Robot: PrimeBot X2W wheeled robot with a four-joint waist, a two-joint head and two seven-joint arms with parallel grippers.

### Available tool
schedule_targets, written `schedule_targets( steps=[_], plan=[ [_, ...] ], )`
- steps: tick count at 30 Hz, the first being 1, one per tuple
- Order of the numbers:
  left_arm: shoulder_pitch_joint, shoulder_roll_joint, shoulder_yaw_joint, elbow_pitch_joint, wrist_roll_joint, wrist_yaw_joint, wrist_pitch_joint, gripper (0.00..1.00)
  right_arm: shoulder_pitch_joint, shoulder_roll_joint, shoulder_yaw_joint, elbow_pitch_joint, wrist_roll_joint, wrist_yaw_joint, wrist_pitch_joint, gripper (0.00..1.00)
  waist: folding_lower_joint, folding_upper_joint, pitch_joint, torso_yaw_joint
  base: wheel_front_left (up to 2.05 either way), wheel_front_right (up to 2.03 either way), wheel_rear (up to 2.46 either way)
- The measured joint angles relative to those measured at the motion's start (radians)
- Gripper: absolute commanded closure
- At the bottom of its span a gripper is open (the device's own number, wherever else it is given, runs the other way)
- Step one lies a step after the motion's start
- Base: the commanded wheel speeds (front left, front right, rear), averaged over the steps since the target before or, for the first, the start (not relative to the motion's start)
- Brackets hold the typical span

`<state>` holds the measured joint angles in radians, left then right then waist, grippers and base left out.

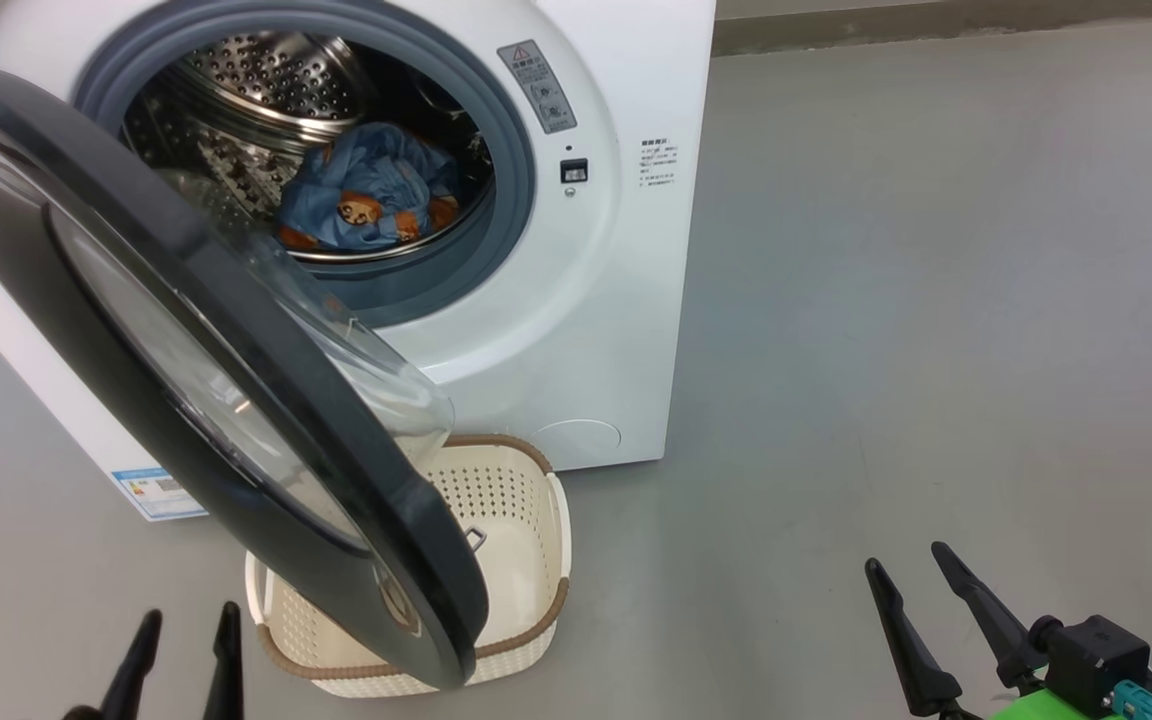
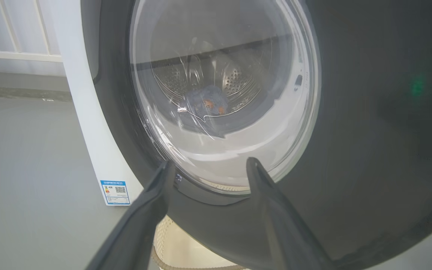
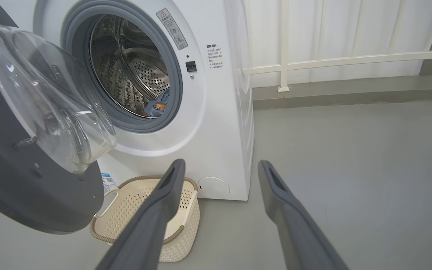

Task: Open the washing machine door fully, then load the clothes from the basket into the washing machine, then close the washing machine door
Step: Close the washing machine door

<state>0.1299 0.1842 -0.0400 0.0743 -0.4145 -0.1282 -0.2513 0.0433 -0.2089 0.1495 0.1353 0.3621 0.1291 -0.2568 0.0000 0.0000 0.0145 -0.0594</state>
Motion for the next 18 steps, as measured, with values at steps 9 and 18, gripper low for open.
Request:
schedule_targets(
  steps=[9, 18],
  plan=[
    [0.057, -0.047, 0.017, -0.062, 0.042, 0.000, -0.001, 0.00, 0.007, 0.001, -0.005, 0.000, 0.000, 0.000, 0.000, 0.00, 0.0000, 0.0000, -0.009, -0.005, 0.00, 0.00, 0.00],
    [0.098, -0.077, 0.030, -0.085, 0.050, 0.000, -0.001, 0.00, 0.020, 0.005, -0.023, 0.000, 0.000, 0.000, 0.000, 0.00, 0.0000, 0.0000, -0.023, -0.004, 0.00, 0.00, 0.00]
  ],
)
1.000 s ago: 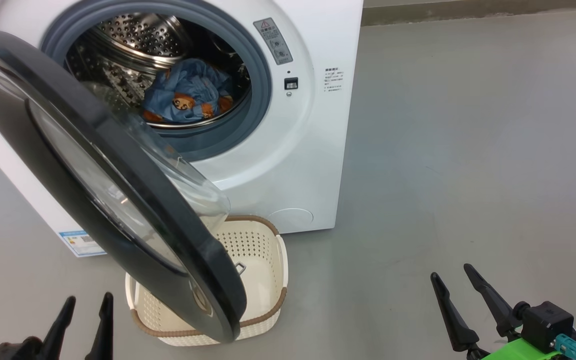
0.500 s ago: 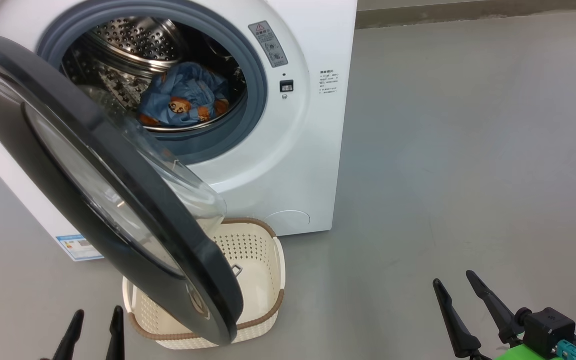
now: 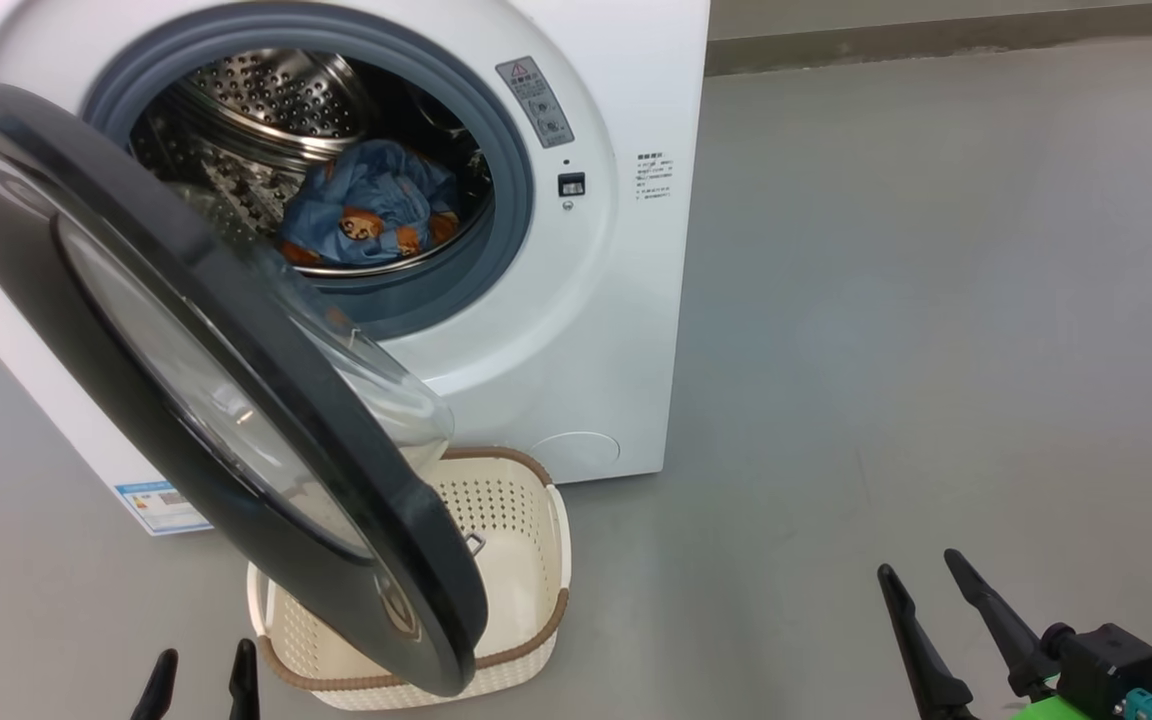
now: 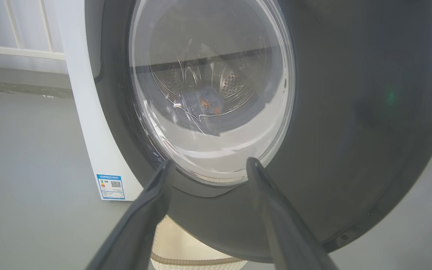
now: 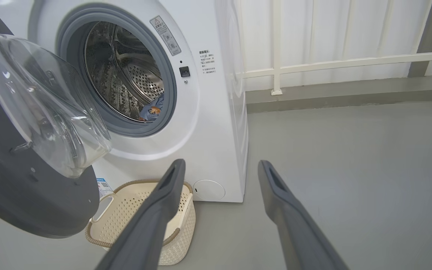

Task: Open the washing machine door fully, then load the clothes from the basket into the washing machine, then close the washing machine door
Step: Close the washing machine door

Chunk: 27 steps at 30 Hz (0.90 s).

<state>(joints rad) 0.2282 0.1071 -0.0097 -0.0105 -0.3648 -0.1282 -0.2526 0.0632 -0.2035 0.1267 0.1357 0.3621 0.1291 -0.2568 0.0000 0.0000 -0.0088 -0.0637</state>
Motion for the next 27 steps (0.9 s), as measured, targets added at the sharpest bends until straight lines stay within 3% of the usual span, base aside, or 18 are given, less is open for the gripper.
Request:
schedule_targets(
  steps=[23, 24, 25, 27],
  plan=[
    [0.000, 0.003, -0.002, 0.000, -0.003, 0.000, 0.000, 0.00, 0.001, 0.007, -0.003, 0.003, -0.002, 0.000, 0.000, 0.00, 0.0000, 0.0000, -0.017, 0.009, 0.00, 0.00, 0.00],
    [0.000, 0.003, -0.003, 0.000, -0.003, 0.000, 0.000, 0.00, 0.001, 0.007, -0.003, 0.003, -0.002, 0.000, 0.000, 0.16, 0.0000, 0.0000, -0.017, 0.009, 0.00, 0.00, 0.00],
    [0.000, 0.003, -0.004, 0.000, -0.003, 0.000, 0.000, 0.00, 0.001, 0.007, -0.003, 0.003, -0.002, 0.000, 0.000, 0.58, 0.0001, 0.0000, -0.018, 0.009, 0.00, 0.00, 0.00],
    [0.000, 0.003, -0.005, 0.000, -0.003, 0.000, 0.000, 0.00, 0.001, 0.007, -0.002, 0.003, -0.002, 0.000, 0.000, 1.00, 0.0000, 0.0000, -0.018, 0.008, 0.00, 0.00, 0.00]
  ],
)
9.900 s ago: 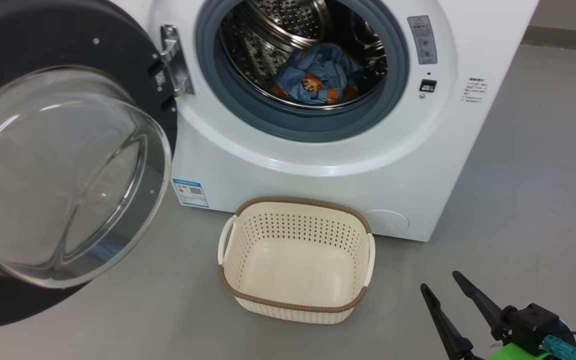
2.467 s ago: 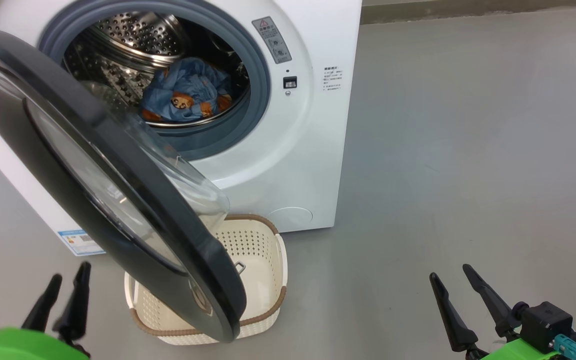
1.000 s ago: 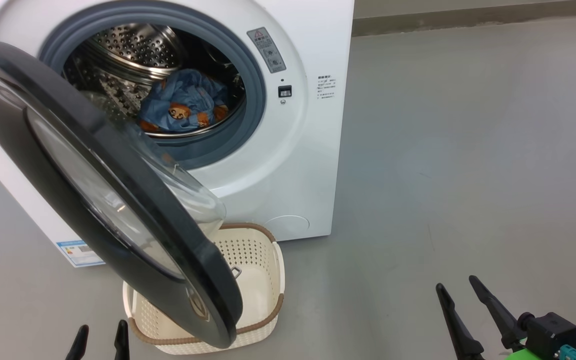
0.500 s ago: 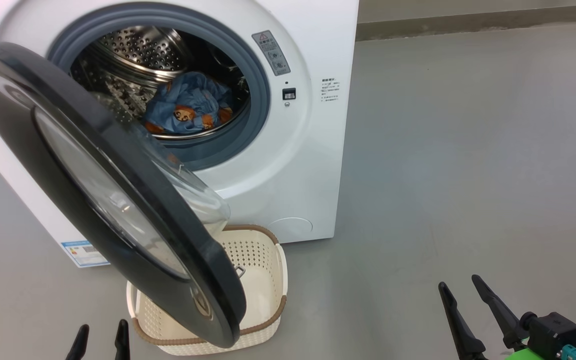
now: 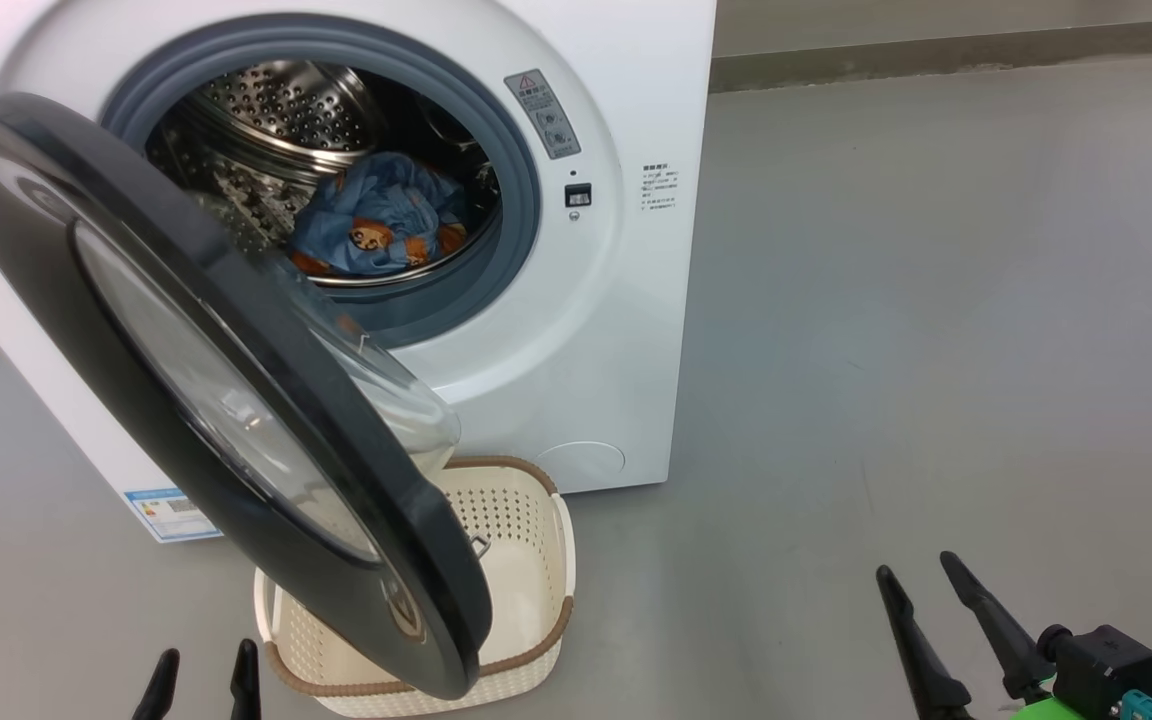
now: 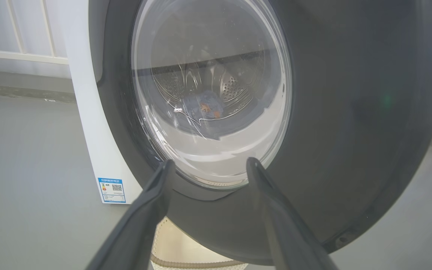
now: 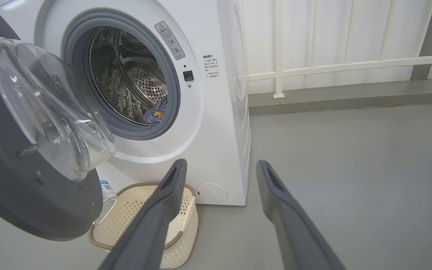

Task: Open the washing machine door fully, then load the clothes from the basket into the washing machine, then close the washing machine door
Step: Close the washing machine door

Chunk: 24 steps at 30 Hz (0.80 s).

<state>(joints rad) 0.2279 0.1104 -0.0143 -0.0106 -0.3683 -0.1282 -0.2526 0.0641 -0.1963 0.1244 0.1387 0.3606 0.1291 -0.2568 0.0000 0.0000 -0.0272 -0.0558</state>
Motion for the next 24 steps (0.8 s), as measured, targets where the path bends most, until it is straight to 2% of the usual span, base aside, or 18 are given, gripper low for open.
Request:
schedule_targets(
  steps=[14, 20, 24],
  plan=[
    [0.000, 0.000, -0.001, 0.001, -0.003, 0.000, 0.000, 0.00, 0.000, -0.001, 0.001, -0.006, -0.003, 0.000, 0.000, 1.00, 0.0000, 0.0000, -0.010, 0.006, 0.00, 0.00, 0.00],
    [0.000, 0.000, -0.006, 0.001, -0.006, 0.000, 0.000, 0.00, -0.012, -0.003, 0.026, -0.061, -0.015, 0.000, 0.000, 1.00, 0.0000, 0.0000, -0.012, 0.013, 0.00, 0.00, 0.00],
    [0.000, 0.000, -0.009, 0.002, -0.007, 0.000, 0.000, 0.00, -0.088, -0.020, 0.051, -0.121, -0.029, 0.000, 0.000, 1.00, 0.0000, 0.0000, -0.013, 0.016, 0.00, 0.00, 0.00]
  ],
)
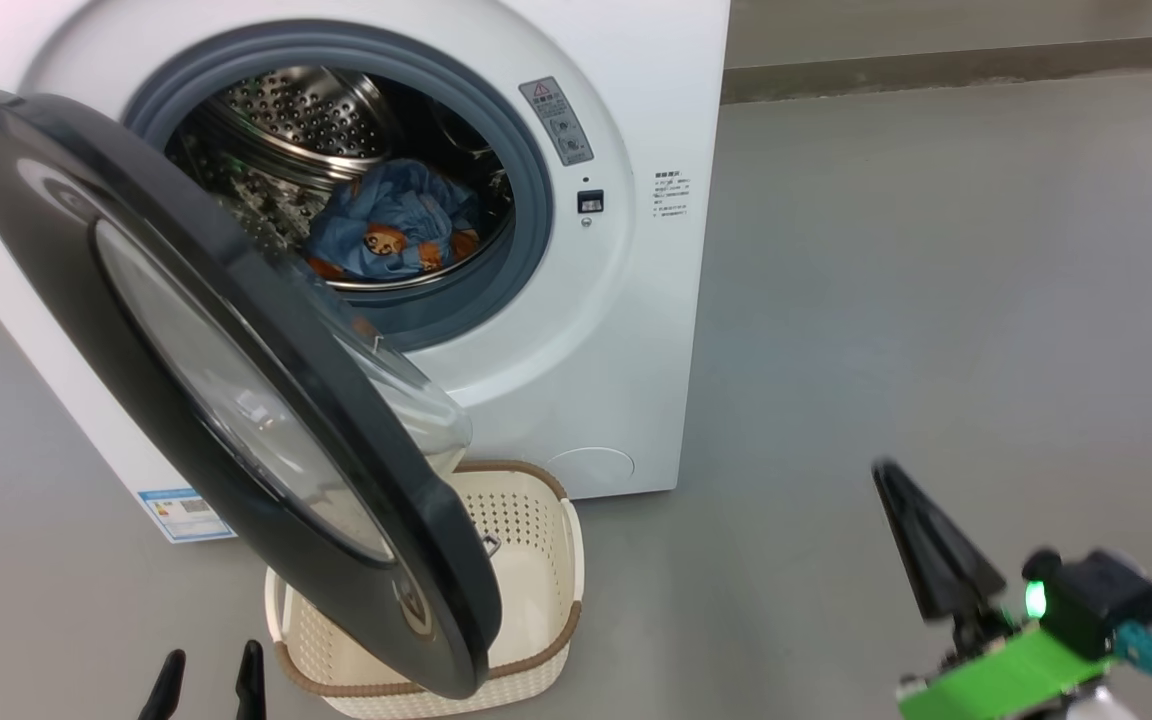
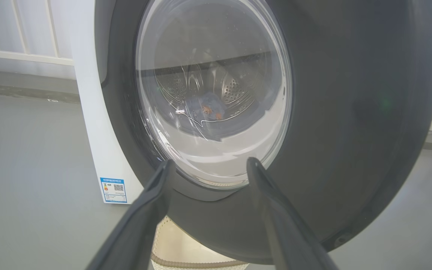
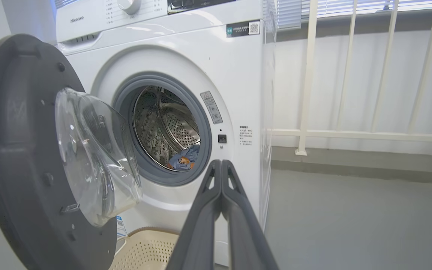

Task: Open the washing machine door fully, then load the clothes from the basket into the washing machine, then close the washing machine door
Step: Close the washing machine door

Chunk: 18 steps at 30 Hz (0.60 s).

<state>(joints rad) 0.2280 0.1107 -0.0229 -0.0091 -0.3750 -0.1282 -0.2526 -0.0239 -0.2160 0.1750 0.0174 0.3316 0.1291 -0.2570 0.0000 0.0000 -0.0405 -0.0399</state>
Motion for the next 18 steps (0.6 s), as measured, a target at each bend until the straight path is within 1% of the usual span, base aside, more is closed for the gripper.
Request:
schedule_targets(
  steps=[1, 5, 11, 15, 18],
  plan=[
    [0.000, 0.000, 0.000, 0.000, 0.000, 0.000, 0.000, 0.00, 0.000, 0.000, 0.000, 0.000, 0.000, 0.000, 0.000, 1.00, 0.0000, 0.0000, 0.000, 0.000, 0.00, 0.00, 0.00],
    [0.000, 0.000, -0.001, 0.001, 0.000, 0.000, 0.000, 0.00, -0.094, -0.012, 0.053, -0.067, -0.023, 0.000, 0.000, 1.00, 0.0000, 0.0000, -0.001, 0.006, 0.00, 0.00, 0.00],
    [-0.001, 0.000, -0.006, 0.002, 0.000, 0.000, 0.000, 0.00, -0.249, -0.012, 0.204, -0.143, -0.025, 0.000, 0.000, 1.00, 0.0000, 0.0000, -0.002, 0.022, 0.00, 0.00, 0.00],
    [-0.003, -0.001, -0.018, 0.003, 0.000, 0.000, 0.000, 0.00, -0.340, 0.006, 0.307, -0.177, -0.024, 0.000, 0.000, 1.00, 0.0000, 0.0000, -0.002, 0.042, 0.00, 0.00, 0.00],
    [-0.005, -0.002, -0.027, 0.004, 0.000, 0.000, 0.000, 0.00, -0.380, 0.026, 0.387, -0.181, -0.017, 0.000, 0.000, 1.00, 0.0000, 0.0000, -0.001, 0.061, 0.00, 0.00, 0.00]
  ],
)
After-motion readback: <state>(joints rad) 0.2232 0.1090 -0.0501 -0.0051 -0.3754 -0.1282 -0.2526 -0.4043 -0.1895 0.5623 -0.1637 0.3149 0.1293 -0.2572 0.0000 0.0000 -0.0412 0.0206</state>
